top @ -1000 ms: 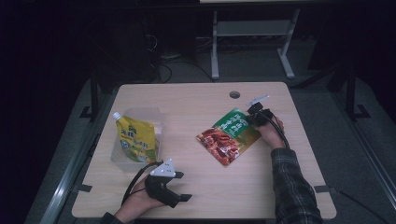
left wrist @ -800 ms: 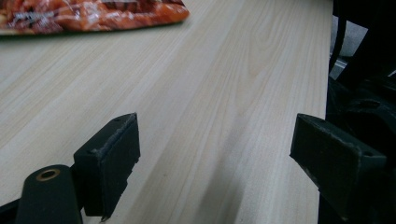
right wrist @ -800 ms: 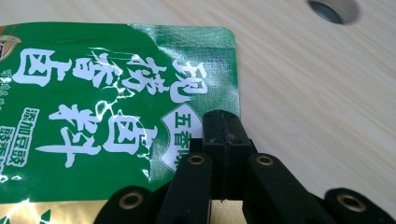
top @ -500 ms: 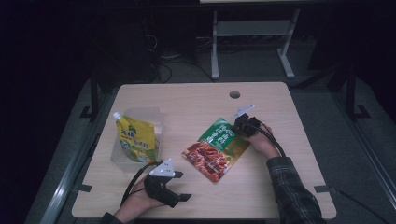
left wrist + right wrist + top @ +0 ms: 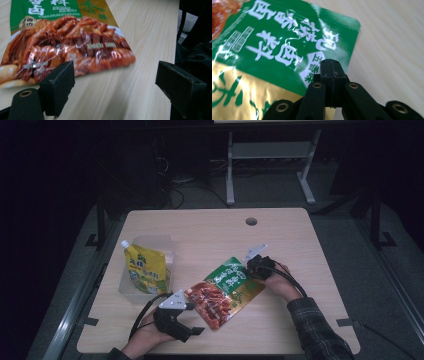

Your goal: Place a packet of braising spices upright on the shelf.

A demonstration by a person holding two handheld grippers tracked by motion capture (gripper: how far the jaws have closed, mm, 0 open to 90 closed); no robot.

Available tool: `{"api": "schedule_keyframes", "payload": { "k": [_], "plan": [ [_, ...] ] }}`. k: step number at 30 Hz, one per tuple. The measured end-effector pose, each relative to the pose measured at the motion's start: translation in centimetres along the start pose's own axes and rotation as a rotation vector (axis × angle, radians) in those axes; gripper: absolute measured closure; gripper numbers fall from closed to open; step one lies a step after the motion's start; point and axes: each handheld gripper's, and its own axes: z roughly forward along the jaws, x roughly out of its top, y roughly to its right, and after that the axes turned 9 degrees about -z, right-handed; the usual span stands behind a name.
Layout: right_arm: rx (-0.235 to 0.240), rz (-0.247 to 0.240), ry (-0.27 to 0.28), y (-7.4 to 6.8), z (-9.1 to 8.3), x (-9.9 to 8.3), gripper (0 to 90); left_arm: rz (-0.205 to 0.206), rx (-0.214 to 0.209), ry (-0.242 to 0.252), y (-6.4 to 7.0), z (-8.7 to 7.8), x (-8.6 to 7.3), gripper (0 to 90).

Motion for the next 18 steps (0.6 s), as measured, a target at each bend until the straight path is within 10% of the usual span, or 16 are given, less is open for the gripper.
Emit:
{"api": "schedule_keyframes", "payload": {
  "k": [6,9,18],
  "plan": [
    [0.018,0.015,0.0,-1.2,-1.0,-0.5,89.3,0.004,0.02,0.001,0.0,0.3,0.7,15.0],
    [0.025,0.112,0.061,-1.0,-2.6,-0.5,76.2,-0.006,0.031,0.005,-0.2,0.5,1.6,15.0],
    [0.044,0.196,0.096,-2.4,-5.1,-2.8,37.1,-0.036,0.076,-0.003,-1.9,2.4,4.3,13.5]
  ]
}}
